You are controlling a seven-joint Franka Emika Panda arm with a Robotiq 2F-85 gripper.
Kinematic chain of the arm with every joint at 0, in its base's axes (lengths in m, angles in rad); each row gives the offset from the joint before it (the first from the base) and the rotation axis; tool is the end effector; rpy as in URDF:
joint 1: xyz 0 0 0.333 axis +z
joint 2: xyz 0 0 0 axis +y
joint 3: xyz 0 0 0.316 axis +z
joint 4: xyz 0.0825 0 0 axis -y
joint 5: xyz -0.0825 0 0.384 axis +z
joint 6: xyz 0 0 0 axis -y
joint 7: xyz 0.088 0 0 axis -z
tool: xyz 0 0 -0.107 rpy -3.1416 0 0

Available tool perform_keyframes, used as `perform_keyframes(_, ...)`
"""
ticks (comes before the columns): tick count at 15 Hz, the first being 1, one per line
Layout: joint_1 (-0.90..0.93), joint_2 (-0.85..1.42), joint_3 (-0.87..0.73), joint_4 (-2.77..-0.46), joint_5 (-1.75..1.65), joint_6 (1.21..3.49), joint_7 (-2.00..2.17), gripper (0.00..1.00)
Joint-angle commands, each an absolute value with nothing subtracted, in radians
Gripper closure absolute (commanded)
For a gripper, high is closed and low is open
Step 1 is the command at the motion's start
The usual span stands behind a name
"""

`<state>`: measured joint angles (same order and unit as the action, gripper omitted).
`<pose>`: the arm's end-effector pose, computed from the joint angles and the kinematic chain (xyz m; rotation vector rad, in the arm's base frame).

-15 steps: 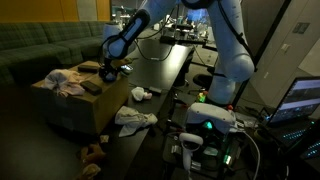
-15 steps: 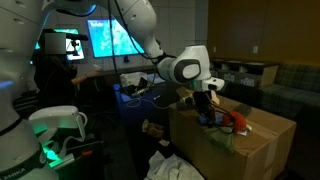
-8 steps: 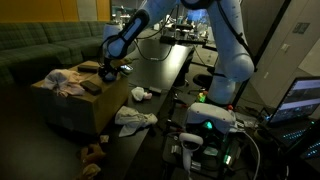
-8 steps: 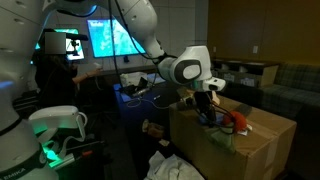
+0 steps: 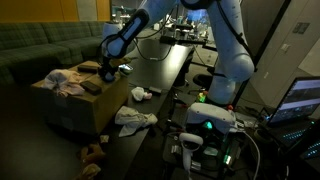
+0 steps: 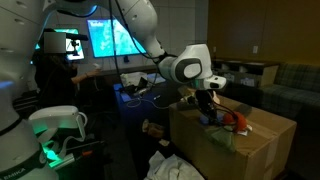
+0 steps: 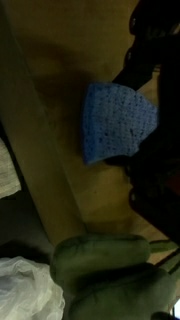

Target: Pick up all the objects that are on the box and put them on the table, then pick up the objects that are on the table and put them on the box

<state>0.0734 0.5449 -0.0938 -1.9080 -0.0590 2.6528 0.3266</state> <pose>0.6497 -0.0078 0.2303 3.0463 -0.4281 0.3257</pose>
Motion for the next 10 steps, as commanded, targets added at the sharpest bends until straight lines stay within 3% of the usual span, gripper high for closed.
perform_keyframes(1, 0.084, 0.552, -0.109, -1.900, -0.072, 2.670, 0.305, 0.62)
perform_keyframes(10, 0.017, 0.392, -0.016, -2.021, -0.030, 2.584, 0.067, 0.91)
